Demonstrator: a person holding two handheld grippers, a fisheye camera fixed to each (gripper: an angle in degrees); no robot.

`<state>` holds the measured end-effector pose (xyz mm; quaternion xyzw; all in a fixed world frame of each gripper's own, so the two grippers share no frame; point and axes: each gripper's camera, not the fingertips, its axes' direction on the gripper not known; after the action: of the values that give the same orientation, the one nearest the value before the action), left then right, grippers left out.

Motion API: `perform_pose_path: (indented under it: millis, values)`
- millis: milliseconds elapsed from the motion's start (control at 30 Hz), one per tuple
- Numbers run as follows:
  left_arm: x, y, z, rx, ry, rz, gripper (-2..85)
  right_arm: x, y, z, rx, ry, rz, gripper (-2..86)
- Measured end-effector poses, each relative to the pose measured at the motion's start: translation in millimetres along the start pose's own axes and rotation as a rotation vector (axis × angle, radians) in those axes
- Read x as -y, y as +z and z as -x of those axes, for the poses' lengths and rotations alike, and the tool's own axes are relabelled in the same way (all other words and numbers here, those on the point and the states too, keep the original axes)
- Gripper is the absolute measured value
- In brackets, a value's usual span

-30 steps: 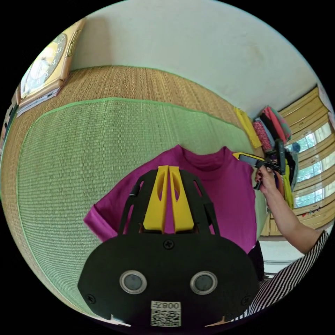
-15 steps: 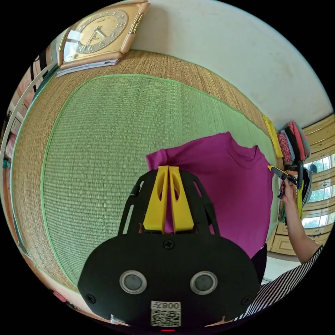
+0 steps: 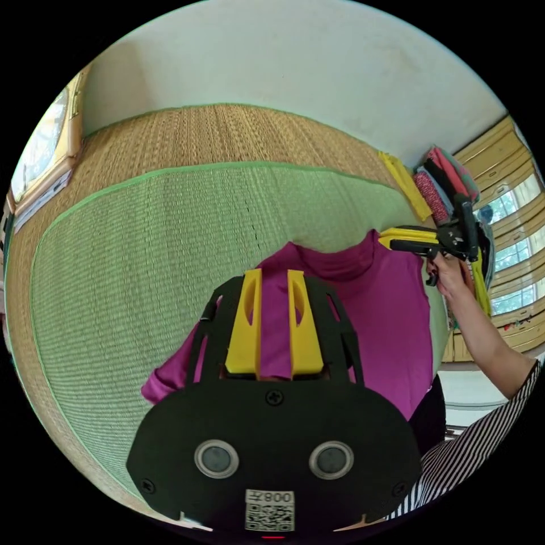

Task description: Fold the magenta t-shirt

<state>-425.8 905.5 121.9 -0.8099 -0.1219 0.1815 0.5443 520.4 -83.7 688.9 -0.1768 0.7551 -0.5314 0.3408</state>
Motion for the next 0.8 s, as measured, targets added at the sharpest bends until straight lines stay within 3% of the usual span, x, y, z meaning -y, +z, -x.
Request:
perform_pose_path:
  millis: [200, 400, 600, 700, 800]
  values:
    - [18, -6, -14, 0.085, 0.043, -0.064, 0.9, 6, -7, 0, -0.087, -0.015, -0.032, 0.8]
    - [28, 15, -18, 0.091, 0.034, 0.015, 1.4, 12, 3, -12, -0.041, 0.041, -0.004, 0.2]
    - [4, -9, -24, -0.047, 0.003, -0.150, 3.8, -5, -21, -19, 0.010, 0.093, -0.112, 0.1]
    - [-21, -15, -30, -0.063, -0.013, -0.172, 3.2, -13, -28, -4, 0.139, 0.011, -0.169, 0.1]
    - [-47, -5, -31, 0.014, -0.058, -0.119, 1.8, -10, -10, 18, 0.135, -0.048, -0.119, 0.1]
